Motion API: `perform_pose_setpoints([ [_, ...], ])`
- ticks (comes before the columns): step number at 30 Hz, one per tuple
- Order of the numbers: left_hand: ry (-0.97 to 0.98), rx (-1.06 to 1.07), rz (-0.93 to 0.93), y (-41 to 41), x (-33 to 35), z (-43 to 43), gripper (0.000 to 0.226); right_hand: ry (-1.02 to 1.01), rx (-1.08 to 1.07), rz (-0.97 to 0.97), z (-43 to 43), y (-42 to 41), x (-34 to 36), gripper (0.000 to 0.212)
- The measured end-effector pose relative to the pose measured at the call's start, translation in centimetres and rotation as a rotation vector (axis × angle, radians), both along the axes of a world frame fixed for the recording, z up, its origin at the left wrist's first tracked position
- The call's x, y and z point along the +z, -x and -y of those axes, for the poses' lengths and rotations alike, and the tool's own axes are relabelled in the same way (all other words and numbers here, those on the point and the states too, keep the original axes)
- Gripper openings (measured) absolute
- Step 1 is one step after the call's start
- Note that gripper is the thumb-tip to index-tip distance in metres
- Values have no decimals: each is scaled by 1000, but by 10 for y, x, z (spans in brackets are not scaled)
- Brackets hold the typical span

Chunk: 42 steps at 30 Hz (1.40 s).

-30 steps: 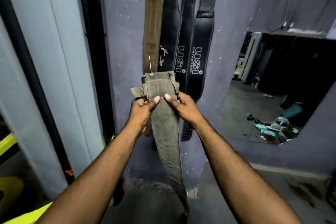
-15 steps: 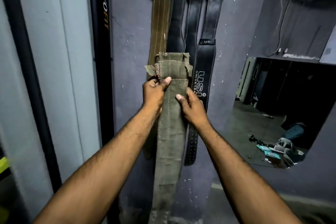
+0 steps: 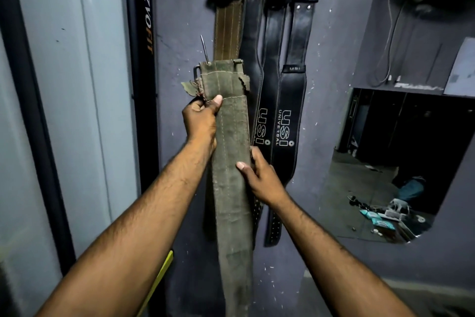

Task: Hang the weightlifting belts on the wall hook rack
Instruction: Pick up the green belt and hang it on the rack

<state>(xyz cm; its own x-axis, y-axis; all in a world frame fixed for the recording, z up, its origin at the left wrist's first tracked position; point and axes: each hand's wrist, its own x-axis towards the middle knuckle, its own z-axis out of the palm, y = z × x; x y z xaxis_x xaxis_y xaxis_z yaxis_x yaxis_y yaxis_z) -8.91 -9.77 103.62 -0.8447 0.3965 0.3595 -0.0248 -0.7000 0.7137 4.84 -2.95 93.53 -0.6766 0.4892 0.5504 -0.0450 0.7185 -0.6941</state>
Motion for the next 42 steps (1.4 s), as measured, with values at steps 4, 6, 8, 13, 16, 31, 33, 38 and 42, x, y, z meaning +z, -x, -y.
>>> perform_pose_setpoints([
  [4,1,0,-4,-3,6,-3,9,-99,-130,-120,4,4,-6,26],
  [6,5,12,-16,-4,10,-1,9,-84,-95,-95,4,1,-5,31],
  [8,-8,23,-11,-2,16,1,11,-41,-33,23,1,-5,-10,36],
  [13,2,96,23,2,14,0,9,-123,-170,40,-9,-10,-39,18],
  [16,33,125,-1,9,5,-7,20,-79,-150,18,-8,-13,-45,20],
  [31,21,103,-89,-3,29,6,14,192,15,171,-2,-36,-87,35],
  [33,27,107,-93,-2,29,7,15,132,-58,160,-2,-35,-90,29],
  [38,33,122,-88,1,36,16,13,367,170,236,1,-37,-105,31],
  [42,-19,78,-57,-3,43,26,2,392,203,385,3,-46,-129,22],
])
